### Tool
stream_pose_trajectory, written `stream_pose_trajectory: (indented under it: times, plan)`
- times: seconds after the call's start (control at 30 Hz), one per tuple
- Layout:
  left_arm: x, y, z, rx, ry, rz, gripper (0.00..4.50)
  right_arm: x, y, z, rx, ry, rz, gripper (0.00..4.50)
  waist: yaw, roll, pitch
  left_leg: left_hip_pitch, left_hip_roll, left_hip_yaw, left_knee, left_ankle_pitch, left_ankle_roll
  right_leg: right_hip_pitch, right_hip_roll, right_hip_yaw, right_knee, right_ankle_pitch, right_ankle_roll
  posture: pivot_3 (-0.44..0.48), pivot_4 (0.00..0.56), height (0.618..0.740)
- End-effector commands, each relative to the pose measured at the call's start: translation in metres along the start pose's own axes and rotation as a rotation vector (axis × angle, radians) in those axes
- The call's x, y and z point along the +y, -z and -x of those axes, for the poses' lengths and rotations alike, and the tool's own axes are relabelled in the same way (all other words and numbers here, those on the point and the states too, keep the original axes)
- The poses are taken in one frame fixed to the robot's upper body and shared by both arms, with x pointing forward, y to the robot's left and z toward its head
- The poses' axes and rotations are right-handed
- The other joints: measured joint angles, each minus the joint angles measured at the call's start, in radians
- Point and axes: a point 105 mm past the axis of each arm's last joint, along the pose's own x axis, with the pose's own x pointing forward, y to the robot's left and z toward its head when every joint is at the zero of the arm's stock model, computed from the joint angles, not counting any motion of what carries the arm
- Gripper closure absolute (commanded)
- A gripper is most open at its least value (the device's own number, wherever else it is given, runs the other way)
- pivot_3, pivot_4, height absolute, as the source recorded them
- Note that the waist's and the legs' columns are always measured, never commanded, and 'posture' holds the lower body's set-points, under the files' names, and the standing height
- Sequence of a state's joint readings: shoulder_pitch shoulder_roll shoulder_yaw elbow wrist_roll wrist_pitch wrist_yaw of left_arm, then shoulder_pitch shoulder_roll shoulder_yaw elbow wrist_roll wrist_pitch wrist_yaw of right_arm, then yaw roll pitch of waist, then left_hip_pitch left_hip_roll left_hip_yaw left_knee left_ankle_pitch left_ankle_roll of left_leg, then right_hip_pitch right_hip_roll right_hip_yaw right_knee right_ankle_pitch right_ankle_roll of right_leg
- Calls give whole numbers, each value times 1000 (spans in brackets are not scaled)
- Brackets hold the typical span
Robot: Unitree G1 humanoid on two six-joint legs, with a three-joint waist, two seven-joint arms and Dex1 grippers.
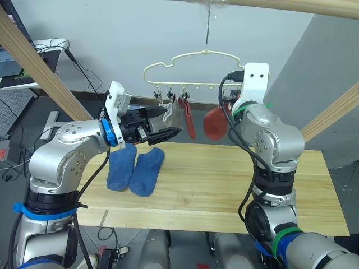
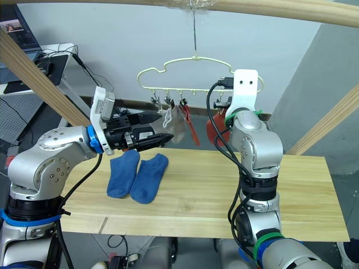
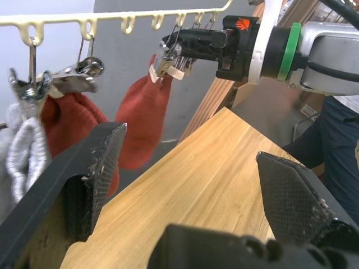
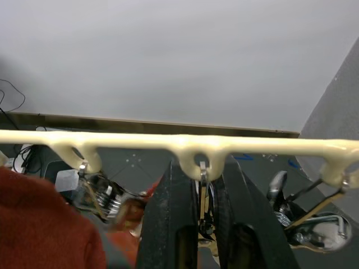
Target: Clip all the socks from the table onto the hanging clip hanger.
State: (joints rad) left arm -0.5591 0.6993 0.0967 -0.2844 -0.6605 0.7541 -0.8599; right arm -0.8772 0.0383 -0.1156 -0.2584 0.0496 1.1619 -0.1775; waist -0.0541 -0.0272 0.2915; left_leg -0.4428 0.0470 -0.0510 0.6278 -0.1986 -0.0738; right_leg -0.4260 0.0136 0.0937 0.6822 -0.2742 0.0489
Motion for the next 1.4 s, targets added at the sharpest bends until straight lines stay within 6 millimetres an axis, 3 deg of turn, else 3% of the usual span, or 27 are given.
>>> stream_pose_trajectory:
  times: [0.03, 0.13, 0.3, 0.63, 0.77, 0.93, 1.23, 1.4]
  plan:
    - [-3, -10, 4, -19, -13, -61, 226, -2, -13, 3, -55, 18, 2, 4469, 0, 0, 0, 0, 0, 0, 0, 0, 0, 0, 0, 0, 0, 0, 0, 17, 266, 740]
    - [4, 2, 5, 36, -72, -47, 226, -2, -14, 3, -57, 19, 3, 4469, 0, 0, 0, 0, 0, 0, 0, 0, 0, 0, 0, 0, 0, 0, 0, 15, 266, 740]
    - [19, 47, 11, 238, -204, 0, 226, -2, -15, 4, -54, 19, -4, 4469, -1, 0, 0, 0, 0, 0, 0, 0, 0, 0, 0, 0, 0, 0, 0, 12, 270, 740]
    - [33, 112, 25, 382, -340, 95, 113, -2, -15, 5, -51, 19, -17, 4469, 0, 0, 0, 0, 0, 0, 0, 0, 0, 0, 0, 0, 0, 0, 0, 6, 273, 740]
    - [37, 137, 18, 418, -378, 88, 113, -2, -15, 5, -49, 18, -20, 4469, 2, 0, 0, 0, 0, 0, 0, 0, 0, 0, 0, 0, 0, 0, 0, -1, 275, 740]
    - [44, 161, 7, 465, -398, 64, 113, -2, -15, 6, -48, 17, -20, 4469, 4, 0, 0, 0, 0, 0, 0, 0, 0, 0, -1, 0, 0, 0, 0, -7, 275, 740]
    - [63, 180, -4, 512, -437, 82, 113, -4, -16, 7, -49, 23, -18, 4469, 1, 0, 0, 0, 0, 0, 0, 0, 0, 0, 0, 0, 0, 0, -1, -21, 273, 740]
    - [62, 197, -5, 579, -429, 131, 113, -5, -16, 8, -50, 26, -18, 4469, -1, 0, 0, 0, 0, 0, 0, 0, 0, 0, 0, 0, 0, 0, -1, -29, 274, 740]
